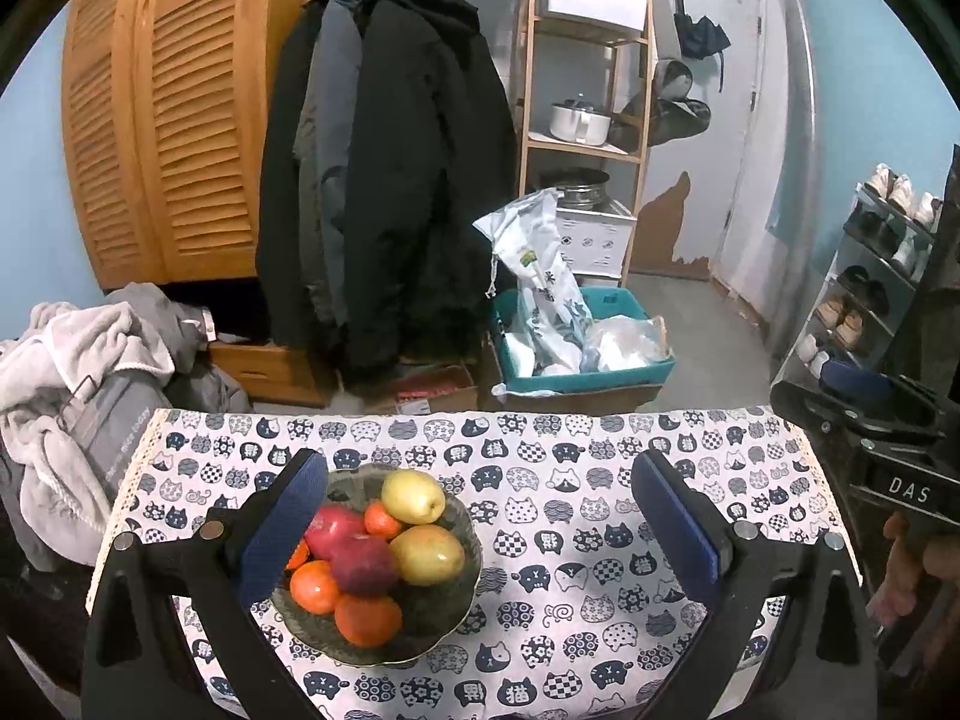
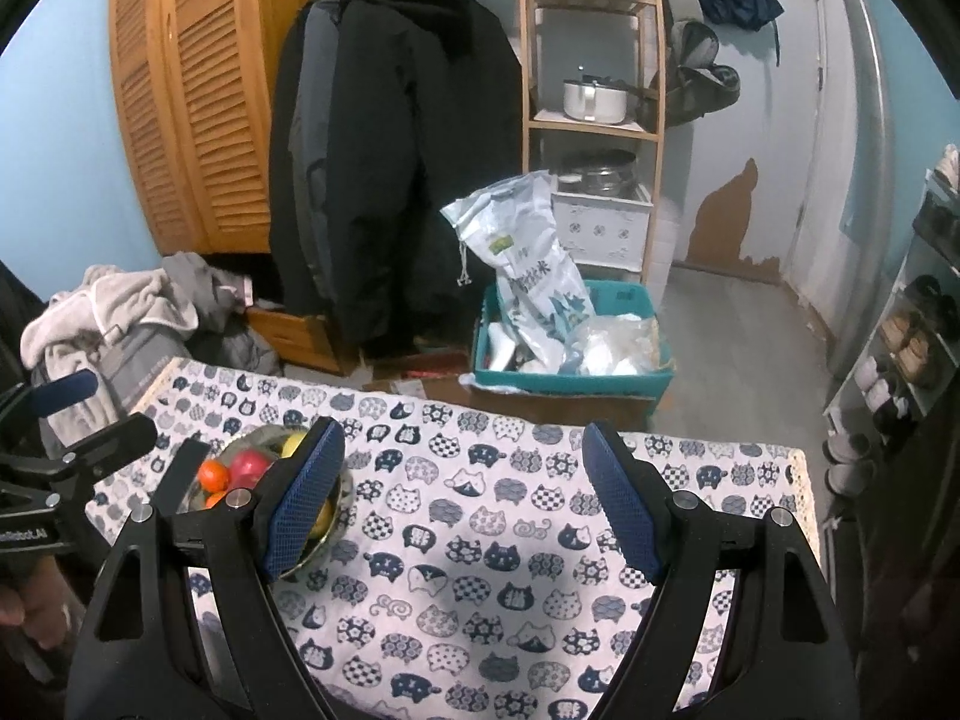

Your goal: Organize fruits

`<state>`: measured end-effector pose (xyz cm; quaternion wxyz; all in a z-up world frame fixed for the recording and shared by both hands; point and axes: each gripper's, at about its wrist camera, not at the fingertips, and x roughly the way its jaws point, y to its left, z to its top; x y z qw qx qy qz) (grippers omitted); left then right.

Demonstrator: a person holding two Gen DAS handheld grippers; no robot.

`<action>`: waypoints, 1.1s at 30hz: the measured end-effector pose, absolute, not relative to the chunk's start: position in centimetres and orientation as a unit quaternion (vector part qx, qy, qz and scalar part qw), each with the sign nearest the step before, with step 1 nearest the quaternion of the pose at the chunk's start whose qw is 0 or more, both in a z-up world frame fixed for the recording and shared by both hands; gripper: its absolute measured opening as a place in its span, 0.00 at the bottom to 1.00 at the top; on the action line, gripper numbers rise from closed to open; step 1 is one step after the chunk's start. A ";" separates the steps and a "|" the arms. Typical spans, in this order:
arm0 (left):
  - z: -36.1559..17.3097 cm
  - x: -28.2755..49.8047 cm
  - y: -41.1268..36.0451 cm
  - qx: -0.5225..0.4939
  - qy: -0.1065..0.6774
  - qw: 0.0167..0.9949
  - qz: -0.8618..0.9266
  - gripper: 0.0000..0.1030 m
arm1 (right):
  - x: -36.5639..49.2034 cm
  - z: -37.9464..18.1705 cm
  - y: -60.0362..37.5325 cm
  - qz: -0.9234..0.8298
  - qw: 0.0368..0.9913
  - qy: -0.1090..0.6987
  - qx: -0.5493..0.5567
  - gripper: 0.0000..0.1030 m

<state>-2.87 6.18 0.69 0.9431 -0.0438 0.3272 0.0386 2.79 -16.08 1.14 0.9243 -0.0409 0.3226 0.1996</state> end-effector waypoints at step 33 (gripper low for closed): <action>1.0 -3.0 6.4 -0.048 0.336 0.940 0.039 0.99 | 2.9 1.0 -16.2 0.202 0.923 0.325 -0.040 0.78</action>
